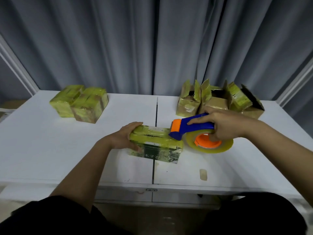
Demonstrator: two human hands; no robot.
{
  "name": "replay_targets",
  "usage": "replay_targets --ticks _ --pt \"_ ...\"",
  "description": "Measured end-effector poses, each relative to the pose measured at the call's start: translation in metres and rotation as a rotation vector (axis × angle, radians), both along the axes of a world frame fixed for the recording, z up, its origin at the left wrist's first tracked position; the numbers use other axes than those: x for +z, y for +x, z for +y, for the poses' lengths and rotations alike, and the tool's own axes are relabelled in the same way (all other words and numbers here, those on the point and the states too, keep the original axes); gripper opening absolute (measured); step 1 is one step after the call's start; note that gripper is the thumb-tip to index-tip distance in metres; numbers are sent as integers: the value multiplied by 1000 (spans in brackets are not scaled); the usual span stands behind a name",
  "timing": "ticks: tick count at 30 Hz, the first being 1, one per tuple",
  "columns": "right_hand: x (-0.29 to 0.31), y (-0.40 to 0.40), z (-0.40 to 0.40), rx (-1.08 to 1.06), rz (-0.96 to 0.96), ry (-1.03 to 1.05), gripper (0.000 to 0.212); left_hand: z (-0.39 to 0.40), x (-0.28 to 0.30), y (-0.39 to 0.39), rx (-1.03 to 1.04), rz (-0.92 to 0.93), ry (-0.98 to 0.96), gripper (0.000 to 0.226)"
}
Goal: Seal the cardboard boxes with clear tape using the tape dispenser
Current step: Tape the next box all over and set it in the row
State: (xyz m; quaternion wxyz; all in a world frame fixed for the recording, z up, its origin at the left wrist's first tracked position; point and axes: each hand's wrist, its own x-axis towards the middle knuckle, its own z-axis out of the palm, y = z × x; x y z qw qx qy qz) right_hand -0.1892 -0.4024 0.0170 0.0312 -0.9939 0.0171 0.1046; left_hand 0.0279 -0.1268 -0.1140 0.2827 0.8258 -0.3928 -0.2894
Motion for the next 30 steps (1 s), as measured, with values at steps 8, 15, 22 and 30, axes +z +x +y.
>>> replay_targets --ticks 8,15,22,30 --pt "-23 -14 0 -39 -109 -27 65 -28 17 -10 -125 -440 407 115" --pt "-40 -22 1 17 -112 -84 70 -51 7 -24 -130 -583 297 94" --pt "-49 -30 -15 -19 -140 13 74 -46 -5 -20 -51 -534 152 94" --pt "-53 -37 -25 13 -124 -69 66 -48 -5 -21 -37 -458 254 98"
